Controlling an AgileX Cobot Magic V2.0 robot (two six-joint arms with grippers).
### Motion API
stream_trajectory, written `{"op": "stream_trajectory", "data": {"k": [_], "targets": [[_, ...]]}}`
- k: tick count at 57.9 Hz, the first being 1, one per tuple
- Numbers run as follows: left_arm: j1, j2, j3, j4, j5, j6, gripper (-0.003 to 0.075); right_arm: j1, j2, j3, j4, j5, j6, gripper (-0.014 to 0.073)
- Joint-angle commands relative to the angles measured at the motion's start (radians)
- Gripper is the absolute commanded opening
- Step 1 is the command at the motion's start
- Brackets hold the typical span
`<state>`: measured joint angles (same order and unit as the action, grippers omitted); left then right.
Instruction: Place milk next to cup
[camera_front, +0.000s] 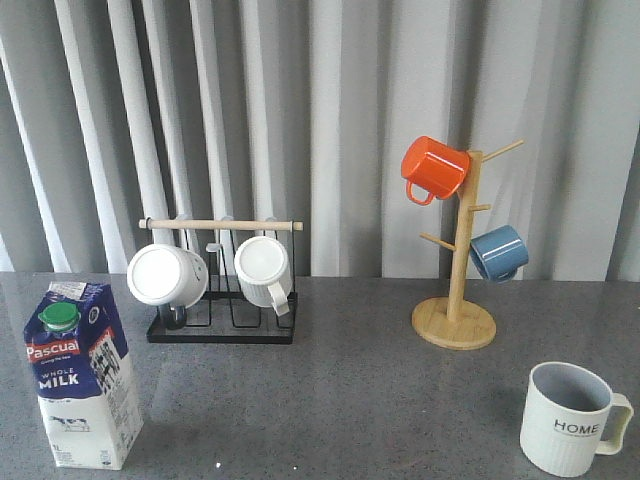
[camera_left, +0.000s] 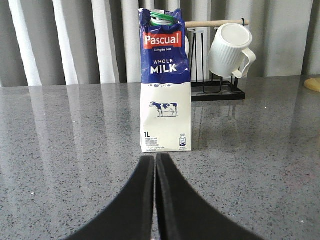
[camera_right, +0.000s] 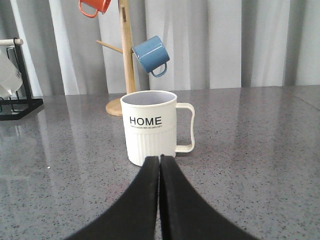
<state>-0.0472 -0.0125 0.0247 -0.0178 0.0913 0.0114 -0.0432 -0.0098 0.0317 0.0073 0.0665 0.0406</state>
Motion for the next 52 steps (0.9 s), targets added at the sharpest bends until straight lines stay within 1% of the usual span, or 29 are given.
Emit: {"op": "stream_trajectory", "data": {"k": [1, 45, 50, 52], "targets": [[-0.003, -0.011, -0.020, -0.003, -0.072, -0.006, -0.0006, -0.001, -0.012, 0.004, -0.007, -0.072, -0.007, -0.0009], [-0.003, -0.011, -0.020, -0.003, -0.072, -0.006, -0.0006, 0.000, -0.012, 0.004, -0.007, -0.066, -0.007, -0.0009], [-0.003, -0.011, -0.020, -0.003, -0.086, -0.006, -0.0006, 0.000, -0.012, 0.004, -0.007, -0.066, -0.007, -0.0009], [-0.003, -0.011, -0.020, -0.003, -0.113, -0.006, -0.0006, 0.000, -0.012, 0.004, -0.007, -0.074, -0.007, -0.0009]]}}
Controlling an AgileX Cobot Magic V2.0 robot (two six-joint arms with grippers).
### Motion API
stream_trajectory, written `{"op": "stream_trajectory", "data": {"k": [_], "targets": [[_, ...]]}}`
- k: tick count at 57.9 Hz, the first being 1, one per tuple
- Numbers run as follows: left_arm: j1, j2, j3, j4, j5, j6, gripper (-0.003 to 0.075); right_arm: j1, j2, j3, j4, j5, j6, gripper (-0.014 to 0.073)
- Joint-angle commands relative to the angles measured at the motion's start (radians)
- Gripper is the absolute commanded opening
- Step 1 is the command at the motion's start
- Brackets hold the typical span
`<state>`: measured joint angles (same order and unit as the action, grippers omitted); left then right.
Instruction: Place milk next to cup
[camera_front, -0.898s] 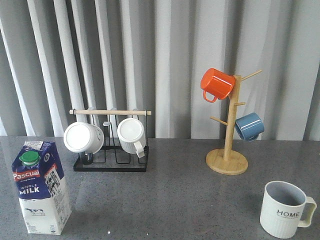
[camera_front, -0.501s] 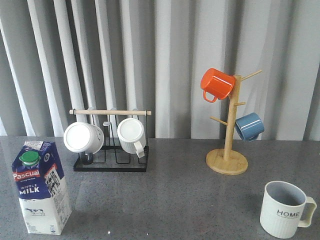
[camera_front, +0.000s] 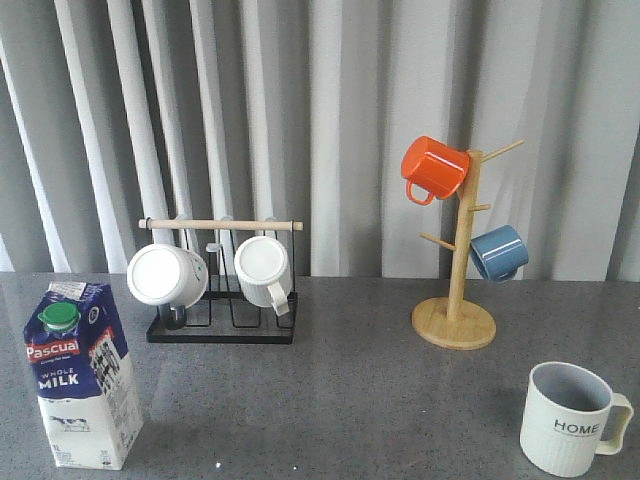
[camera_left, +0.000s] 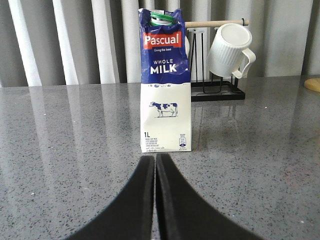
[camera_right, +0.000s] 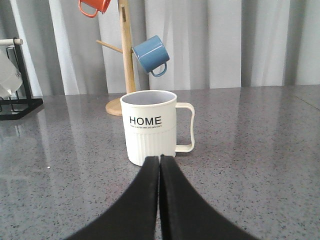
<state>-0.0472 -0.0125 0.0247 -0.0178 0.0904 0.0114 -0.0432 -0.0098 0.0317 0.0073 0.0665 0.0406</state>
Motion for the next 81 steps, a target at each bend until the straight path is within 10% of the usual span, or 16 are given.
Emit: {"op": "stream_trajectory", "data": {"k": [1, 13, 29, 57, 81], "targets": [[-0.003, -0.011, -0.021, -0.003, -0.123, -0.006, -0.0006, 0.000, -0.012, 0.002, -0.018, -0.090, -0.014, -0.0009], [-0.003, 0.001, -0.154, -0.075, -0.376, -0.084, -0.0006, 0.007, -0.002, -0.103, -0.007, -0.467, 0.035, -0.0009], [-0.005, 0.396, -0.544, -0.075, -0.200, 0.074, -0.0006, 0.007, 0.438, -0.511, 0.000, -0.144, -0.198, -0.0009], [-0.064, 0.671, -0.567, -0.075, -0.146, 0.018, 0.0010, 0.020, 0.723, -0.530, 0.021, 0.005, -0.168, 0.0000], [-0.064, 0.782, -0.572, -0.075, -0.167, 0.017, 0.0542, 0.019, 0.723, -0.533, 0.020, 0.034, -0.168, 0.0505]]}}
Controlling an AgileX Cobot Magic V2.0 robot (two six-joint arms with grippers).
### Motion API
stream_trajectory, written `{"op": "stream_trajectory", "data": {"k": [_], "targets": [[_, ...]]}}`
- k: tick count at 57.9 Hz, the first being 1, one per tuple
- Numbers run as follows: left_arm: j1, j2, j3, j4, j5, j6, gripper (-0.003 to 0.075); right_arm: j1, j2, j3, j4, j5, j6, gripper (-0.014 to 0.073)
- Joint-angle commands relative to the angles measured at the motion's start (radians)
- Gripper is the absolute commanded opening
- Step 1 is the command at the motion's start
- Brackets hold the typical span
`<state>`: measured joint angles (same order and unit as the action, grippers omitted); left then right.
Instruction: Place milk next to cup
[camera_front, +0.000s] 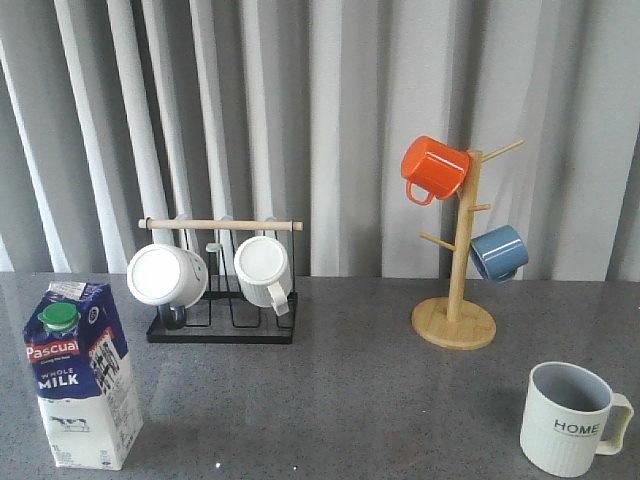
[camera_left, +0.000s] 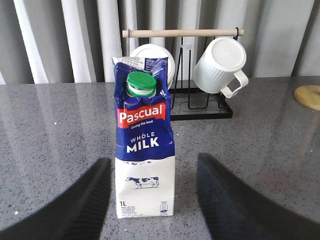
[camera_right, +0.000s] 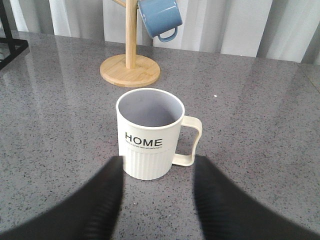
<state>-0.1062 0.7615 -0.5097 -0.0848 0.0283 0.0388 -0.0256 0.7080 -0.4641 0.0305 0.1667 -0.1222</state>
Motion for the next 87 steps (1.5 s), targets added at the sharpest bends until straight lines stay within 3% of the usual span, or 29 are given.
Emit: {"op": "stream_trajectory", "data": {"k": [1, 8, 38, 45, 59, 87], "targets": [[-0.005, 0.008, -0.038, -0.008, -0.106, -0.010, 0.0560, 0.001, 0.005, -0.037, -0.003, -0.066, -0.005, 0.0528], [-0.005, 0.008, -0.038, -0.008, -0.099, -0.010, 0.0606, 0.001, 0.005, -0.037, -0.003, -0.066, -0.005, 0.0598], [-0.005, 0.008, -0.038, -0.008, -0.096, -0.009, 0.0565, 0.001, 0.011, -0.030, 0.007, -0.058, -0.001, 0.0573], [-0.005, 0.008, -0.038, -0.008, -0.096, -0.009, 0.0565, -0.001, 0.060, 0.042, -0.037, -0.241, -0.002, 0.0573], [-0.005, 0.008, -0.038, -0.008, -0.096, -0.009, 0.0565, -0.089, 0.295, 0.225, -0.007, -0.872, -0.001, 0.0573], [-0.005, 0.008, -0.038, -0.008, -0.096, -0.009, 0.0565, -0.262, 0.717, 0.105, -0.205, -1.039, 0.056, 0.0573]]}}
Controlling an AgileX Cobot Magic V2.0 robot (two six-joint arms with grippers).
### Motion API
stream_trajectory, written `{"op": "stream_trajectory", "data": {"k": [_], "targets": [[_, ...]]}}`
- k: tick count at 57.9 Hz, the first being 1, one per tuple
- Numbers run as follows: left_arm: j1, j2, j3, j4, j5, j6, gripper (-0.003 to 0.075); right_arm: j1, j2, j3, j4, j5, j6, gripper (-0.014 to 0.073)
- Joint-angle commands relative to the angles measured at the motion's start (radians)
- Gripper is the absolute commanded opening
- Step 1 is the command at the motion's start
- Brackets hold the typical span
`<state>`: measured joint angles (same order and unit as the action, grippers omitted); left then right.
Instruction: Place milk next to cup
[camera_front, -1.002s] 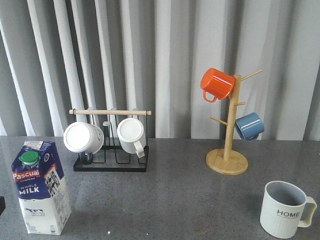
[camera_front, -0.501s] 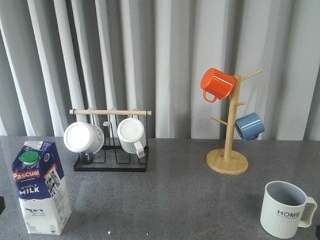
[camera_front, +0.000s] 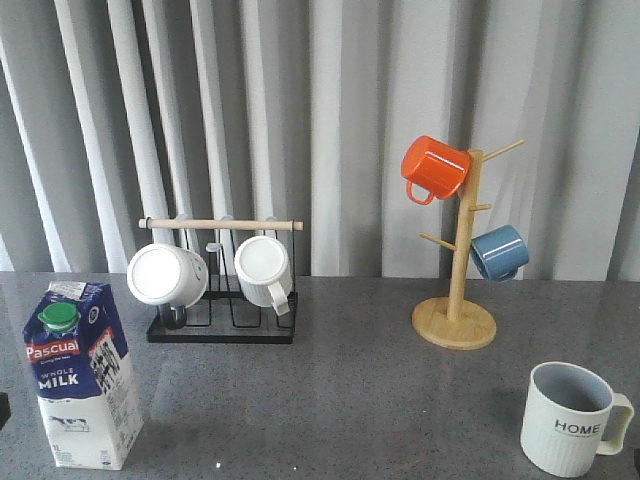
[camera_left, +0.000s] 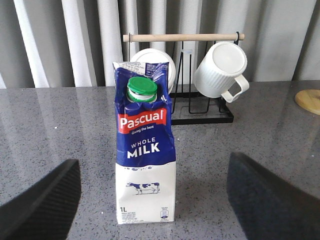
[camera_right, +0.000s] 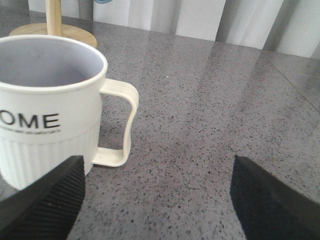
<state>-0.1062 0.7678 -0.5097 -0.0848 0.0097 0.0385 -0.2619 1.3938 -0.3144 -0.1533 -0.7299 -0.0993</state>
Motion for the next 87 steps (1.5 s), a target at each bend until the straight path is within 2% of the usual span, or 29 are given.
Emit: {"op": "stream_trajectory", "data": {"k": [1, 40, 45, 48, 52, 54, 55, 60, 64, 69, 74, 81, 87], "targets": [[-0.005, 0.002, -0.038, -0.008, -0.078, -0.009, 0.0565, -0.031, 0.040, -0.049, -0.022, -0.150, 0.037, 0.0573], [-0.005, 0.002, -0.038, -0.008, -0.078, -0.009, 0.0565, -0.035, 0.311, -0.241, -0.079, -0.197, 0.091, 0.0573], [-0.005, 0.002, -0.038, -0.008, -0.078, -0.009, 0.0565, -0.035, 0.345, -0.275, -0.082, -0.197, 0.092, 0.0552], [-0.005, 0.002, -0.038, -0.008, -0.078, -0.009, 0.0565, -0.034, 0.362, -0.296, -0.089, -0.196, 0.099, 0.0510], [-0.005, 0.002, -0.038, -0.008, -0.078, -0.009, 0.0565, -0.031, 0.373, -0.316, -0.105, -0.194, 0.110, 0.0401], [-0.005, 0.002, -0.038, -0.008, -0.078, -0.009, 0.0565, -0.031, 0.374, -0.324, -0.117, -0.193, 0.131, 0.0293], [-0.005, 0.002, -0.038, -0.008, -0.078, -0.009, 0.0565, -0.031, 0.374, -0.327, -0.122, -0.188, 0.136, 0.0272], [-0.005, 0.002, -0.038, -0.008, -0.078, -0.009, 0.0565, -0.031, 0.367, -0.327, -0.168, -0.186, 0.199, -0.0004], [-0.005, 0.002, -0.038, -0.008, -0.076, -0.009, 0.0565, -0.025, 0.357, -0.327, -0.215, -0.190, 0.268, -0.0015], [-0.005, 0.002, -0.038, -0.008, -0.076, -0.009, 0.0565, 0.025, 0.329, -0.327, -0.234, -0.192, 0.344, -0.0005], [-0.005, 0.002, -0.038, -0.008, -0.076, -0.009, 0.0565, 0.105, 0.293, -0.327, -0.200, -0.192, 0.354, -0.0004], [-0.005, 0.002, -0.038, -0.008, -0.076, -0.009, 0.0565, 0.287, 0.257, -0.354, -0.046, -0.132, 0.335, -0.0004], [-0.005, 0.002, -0.038, -0.008, -0.076, -0.009, 0.0565, 0.461, 0.272, -0.425, 0.153, -0.033, 0.214, -0.0004]]}}
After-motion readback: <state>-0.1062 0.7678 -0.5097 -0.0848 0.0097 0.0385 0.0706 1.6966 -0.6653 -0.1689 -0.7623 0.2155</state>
